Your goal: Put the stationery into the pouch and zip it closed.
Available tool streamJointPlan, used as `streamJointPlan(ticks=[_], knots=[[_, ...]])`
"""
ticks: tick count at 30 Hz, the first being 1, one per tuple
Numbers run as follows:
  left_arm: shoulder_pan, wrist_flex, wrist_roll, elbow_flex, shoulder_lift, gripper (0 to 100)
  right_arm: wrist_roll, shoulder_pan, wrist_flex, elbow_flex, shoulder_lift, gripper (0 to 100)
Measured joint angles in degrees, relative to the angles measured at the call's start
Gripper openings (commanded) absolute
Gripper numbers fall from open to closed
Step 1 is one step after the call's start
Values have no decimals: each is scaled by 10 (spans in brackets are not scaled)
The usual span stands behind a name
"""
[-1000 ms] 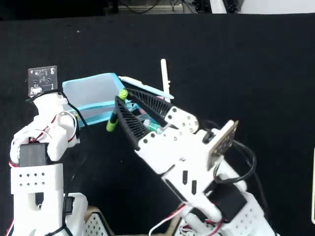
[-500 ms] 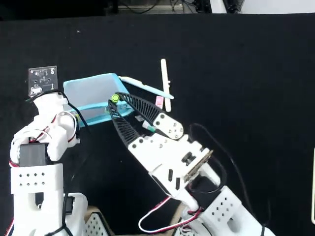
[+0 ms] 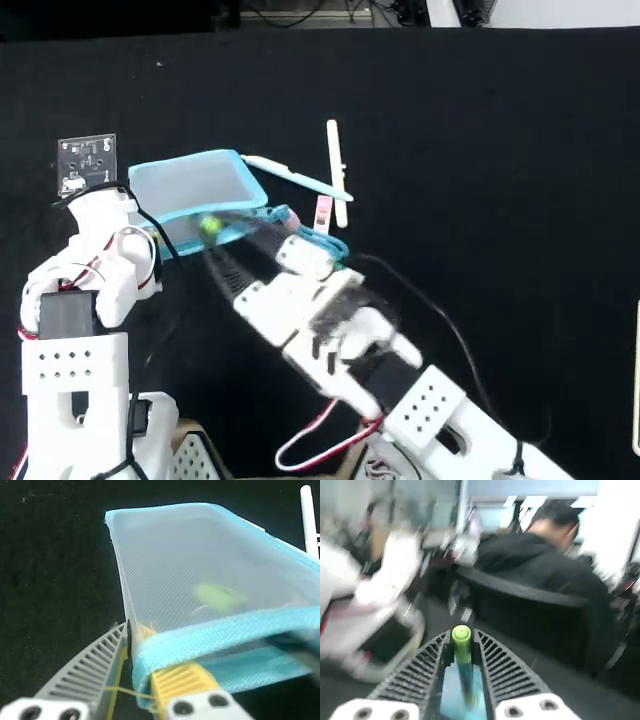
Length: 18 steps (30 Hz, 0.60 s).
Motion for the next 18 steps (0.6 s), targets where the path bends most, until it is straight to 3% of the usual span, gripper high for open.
streamJointPlan(ticks=[4,10,18], knots=[[0,0,0,0,0,30,36,-40,74,0,24,34],[0,0,0,0,0,30,68,-54,178,-60,80,220],[0,0,0,0,0,30,62,-82,514,-295,55,145]])
